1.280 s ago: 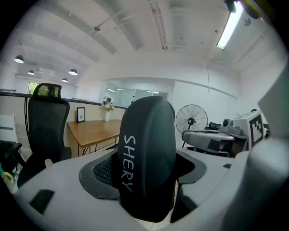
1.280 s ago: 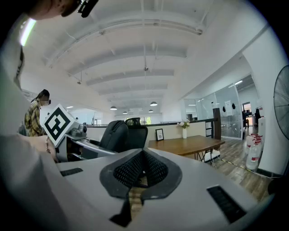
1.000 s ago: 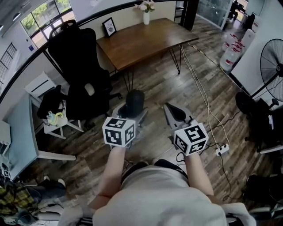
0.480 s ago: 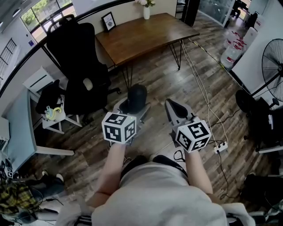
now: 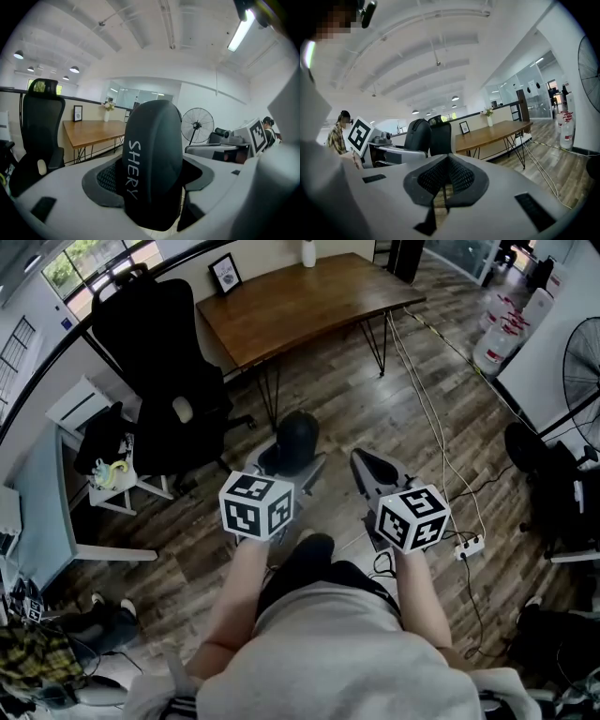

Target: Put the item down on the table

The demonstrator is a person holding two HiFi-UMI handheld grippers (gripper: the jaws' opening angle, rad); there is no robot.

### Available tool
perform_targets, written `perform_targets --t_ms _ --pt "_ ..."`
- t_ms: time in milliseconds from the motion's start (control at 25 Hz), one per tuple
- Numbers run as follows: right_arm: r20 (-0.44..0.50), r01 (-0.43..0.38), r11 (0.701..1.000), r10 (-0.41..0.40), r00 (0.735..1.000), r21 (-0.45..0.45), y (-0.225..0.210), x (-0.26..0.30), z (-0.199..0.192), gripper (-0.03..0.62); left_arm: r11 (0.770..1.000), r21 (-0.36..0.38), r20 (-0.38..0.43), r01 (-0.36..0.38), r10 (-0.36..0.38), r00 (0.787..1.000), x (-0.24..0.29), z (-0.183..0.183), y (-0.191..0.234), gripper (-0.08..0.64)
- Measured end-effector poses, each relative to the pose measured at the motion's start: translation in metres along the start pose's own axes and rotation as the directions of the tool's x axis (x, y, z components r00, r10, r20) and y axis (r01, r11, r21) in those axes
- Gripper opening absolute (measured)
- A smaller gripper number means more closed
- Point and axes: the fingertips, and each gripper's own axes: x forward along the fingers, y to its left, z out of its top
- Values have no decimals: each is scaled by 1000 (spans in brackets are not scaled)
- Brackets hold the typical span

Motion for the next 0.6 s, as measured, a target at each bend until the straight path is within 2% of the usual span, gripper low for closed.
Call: perform_targets --t_ms 160,320,600 --pt "-23 17 1000 -17 1000 15 -22 12 -7 9 1000 -8 -33 15 -15 999 22 -7 4 353" --pt "-40 33 999 -33 999 10 -52 36 -2 9 999 -24 -33 36 -37 999 60 1 20 353" --pt "-41 61 998 -62 997 -28 -112 104 40 9 996 -26 -36 80 -81 996 140 43 61 353"
